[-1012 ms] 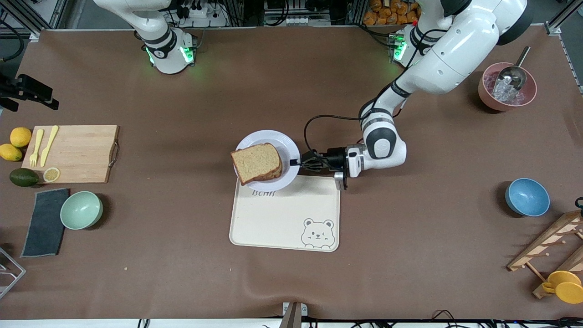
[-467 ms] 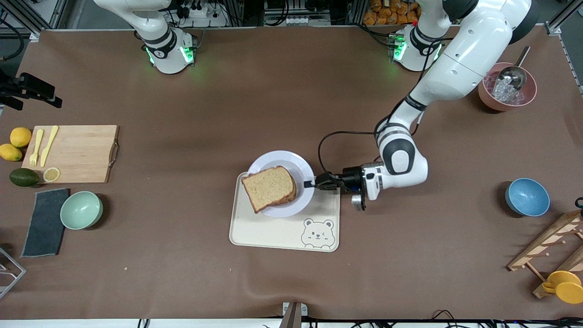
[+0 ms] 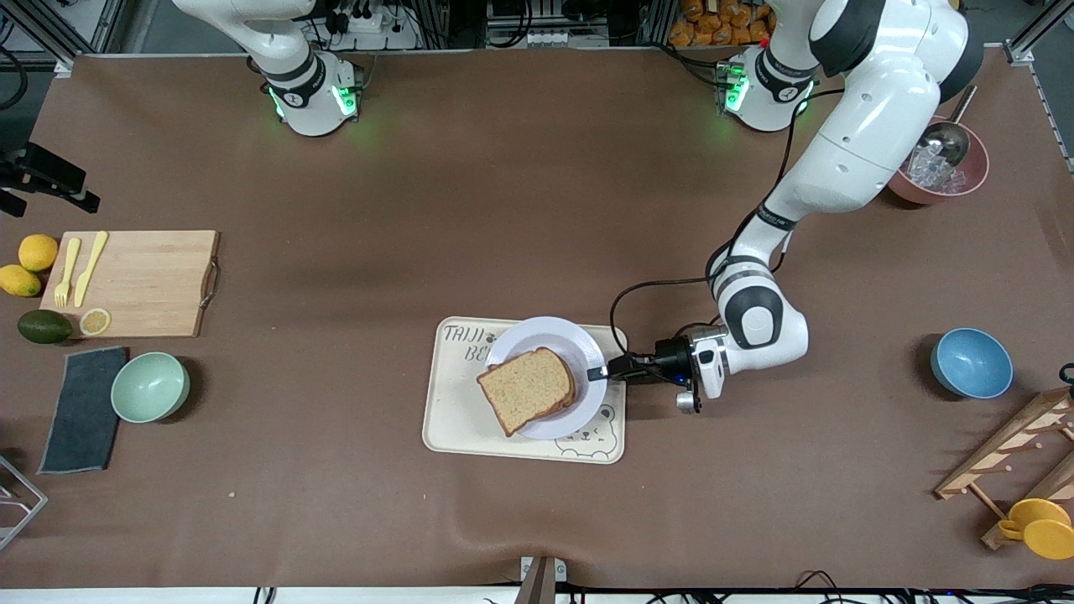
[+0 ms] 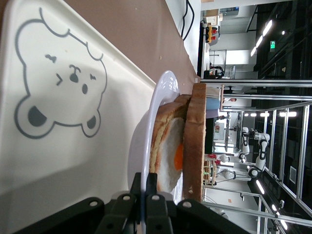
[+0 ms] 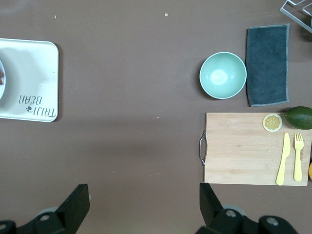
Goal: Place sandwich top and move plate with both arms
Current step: 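Slide the plate onto the bear tray with the left gripper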
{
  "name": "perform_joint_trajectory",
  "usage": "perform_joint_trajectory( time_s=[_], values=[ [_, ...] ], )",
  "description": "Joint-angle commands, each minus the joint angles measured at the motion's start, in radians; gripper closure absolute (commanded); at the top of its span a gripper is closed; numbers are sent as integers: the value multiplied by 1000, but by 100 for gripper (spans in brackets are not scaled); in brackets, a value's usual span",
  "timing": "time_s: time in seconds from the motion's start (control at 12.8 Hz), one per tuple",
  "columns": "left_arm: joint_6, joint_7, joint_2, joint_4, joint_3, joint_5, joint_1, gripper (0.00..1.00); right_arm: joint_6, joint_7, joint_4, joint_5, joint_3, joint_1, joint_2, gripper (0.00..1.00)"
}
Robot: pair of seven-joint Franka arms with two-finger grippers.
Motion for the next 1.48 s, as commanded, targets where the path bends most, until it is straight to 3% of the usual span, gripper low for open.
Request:
perform_joint_trajectory(
  time_s=[0.0, 0.62, 1.01, 1.09, 1.17, 1.25, 1.4],
  values=[
    [-18, -14, 54, 84, 33, 40, -12, 100, 2, -6, 17, -16, 5, -13, 9, 0],
    [-18, 49, 79, 75, 39, 54, -23, 100, -21, 3, 20, -19, 4, -34, -3, 0],
    [-18, 109, 68, 12, 39, 54, -20, 100, -44, 64, 24, -56, 11, -23, -9, 0],
    [-18, 109, 66, 10, 39, 54, -15, 84, -43, 64, 26, -68, 13, -22, -9, 0],
    [-18, 103, 63, 10, 42, 60, -14, 63, -43, 64, 26, -70, 13, -22, -7, 0],
    [-19, 89, 60, 18, 48, 124, -8, 1, -43, 64, 27, -70, 13, -22, -9, 0],
    [-48, -74, 48, 24, 48, 236, 15, 0, -44, 64, 27, -70, 13, -23, -9, 0]
  ],
)
